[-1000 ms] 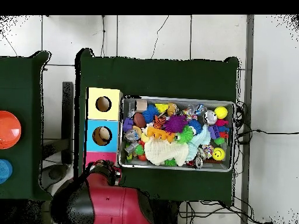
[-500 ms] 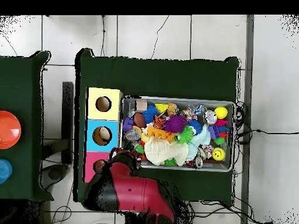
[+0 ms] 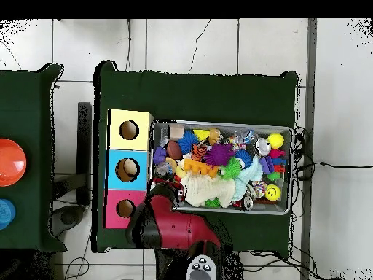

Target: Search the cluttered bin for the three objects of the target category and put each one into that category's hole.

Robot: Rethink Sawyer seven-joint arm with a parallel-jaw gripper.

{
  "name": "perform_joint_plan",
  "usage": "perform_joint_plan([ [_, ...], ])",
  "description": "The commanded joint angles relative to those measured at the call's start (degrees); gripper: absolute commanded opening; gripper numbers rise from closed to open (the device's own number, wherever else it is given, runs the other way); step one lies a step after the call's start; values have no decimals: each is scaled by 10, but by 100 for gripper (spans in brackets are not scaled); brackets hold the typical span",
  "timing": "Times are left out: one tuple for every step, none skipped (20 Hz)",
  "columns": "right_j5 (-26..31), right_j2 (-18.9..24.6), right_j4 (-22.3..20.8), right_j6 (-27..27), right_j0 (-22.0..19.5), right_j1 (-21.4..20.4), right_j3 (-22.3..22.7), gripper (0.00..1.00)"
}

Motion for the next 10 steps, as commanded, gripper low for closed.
perform_joint_plan([
  [-61,79,-5,127,-12,68,27,0],
  [-65,81,-2,130,-11,70,27,0],
  [-68,82,1,132,-10,74,27,0],
  [-70,81,5,135,-8,76,28,0],
  [-75,81,7,136,-6,79,28,0],
  [-76,82,7,136,-6,81,28,0],
  [-80,86,5,135,-9,86,26,0],
  [-86,94,-1,134,-15,92,25,0],
  [-91,100,-4,134,-21,98,25,0],
  [-97,102,-4,136,-21,105,24,0],
])
